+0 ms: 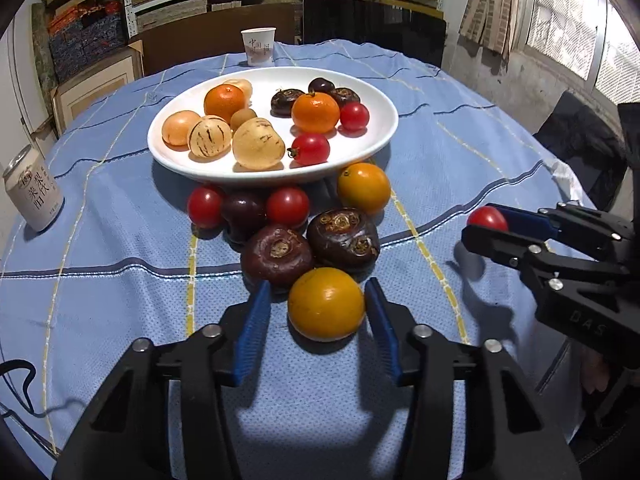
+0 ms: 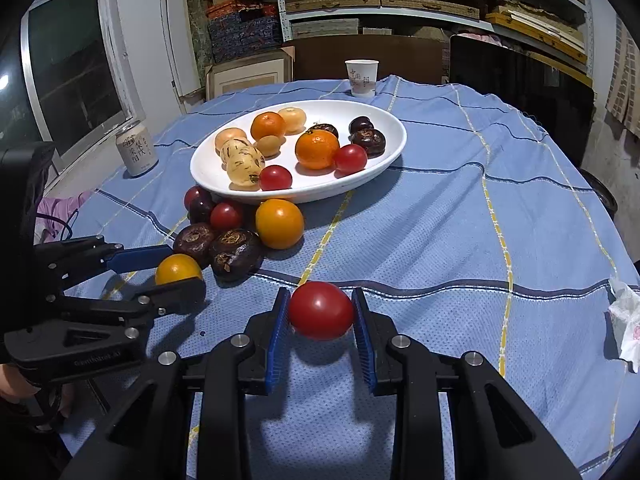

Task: Organize fruits
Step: 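Grasp a red tomato with the right gripper while the left grasps a yellow-orange tomato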

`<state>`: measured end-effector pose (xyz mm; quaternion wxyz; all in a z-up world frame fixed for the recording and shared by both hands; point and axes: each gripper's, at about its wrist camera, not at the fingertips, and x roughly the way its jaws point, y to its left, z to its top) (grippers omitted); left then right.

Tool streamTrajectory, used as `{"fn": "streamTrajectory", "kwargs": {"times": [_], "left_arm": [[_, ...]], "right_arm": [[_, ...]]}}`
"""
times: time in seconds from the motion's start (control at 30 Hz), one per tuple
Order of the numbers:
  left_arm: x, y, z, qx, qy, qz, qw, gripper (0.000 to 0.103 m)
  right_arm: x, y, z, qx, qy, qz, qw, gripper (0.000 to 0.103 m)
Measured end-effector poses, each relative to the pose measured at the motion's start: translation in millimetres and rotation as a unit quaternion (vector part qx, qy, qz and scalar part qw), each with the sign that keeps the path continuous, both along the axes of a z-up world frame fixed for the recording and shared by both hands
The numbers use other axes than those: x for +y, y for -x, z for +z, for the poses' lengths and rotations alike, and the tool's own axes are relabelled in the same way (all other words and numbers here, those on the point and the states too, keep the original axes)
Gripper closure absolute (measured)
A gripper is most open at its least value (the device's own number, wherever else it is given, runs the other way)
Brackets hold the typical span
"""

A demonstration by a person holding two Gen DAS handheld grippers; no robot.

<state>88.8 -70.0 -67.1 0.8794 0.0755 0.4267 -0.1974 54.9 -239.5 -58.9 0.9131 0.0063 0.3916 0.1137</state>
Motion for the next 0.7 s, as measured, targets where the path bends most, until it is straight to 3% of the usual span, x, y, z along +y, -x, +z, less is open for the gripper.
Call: {"fn": "streamTrajectory", "kwargs": {"times": [0.17,0.27,0.47,0.53,0.57,0.7], "left_arm": [[-3.5,4.5,-0.1,-0.001,-0.003,-0.007,1.0000,0.064],[-3.5,0.5,-5.7,0.020,-0.003,-0.007,0.9998,0.059],[-0.4,-0.9,-5.3,0.019,0.000,0.001,0.9998,0.057],[1.6,-0.4,-3.6,0.015,0.009,0.003,0.9998,0.058],[2.4,1.2,-2.2,0.013,0.015,-0.001,0.9998,0.065],[0.8,2.0,-1.8,0.012,0.015,-0.007,0.9998,0.065]], "right_arm": [[-0.2,0.0,0.0,0.000,0.000,0.000,1.000,0.072],[-0.9,0.4,-0.6,0.003,0.000,0.001,1.000,0.072],[-0.4,0.6,-1.3,0.005,0.001,0.002,1.000,0.072],[-0.3,0.6,-1.5,0.007,0.001,0.002,1.000,0.072],[0.0,0.6,-1.5,0.006,0.001,0.002,1.000,0.072],[0.1,0.9,-1.4,0.005,0.001,0.002,1.000,0.072]]}}
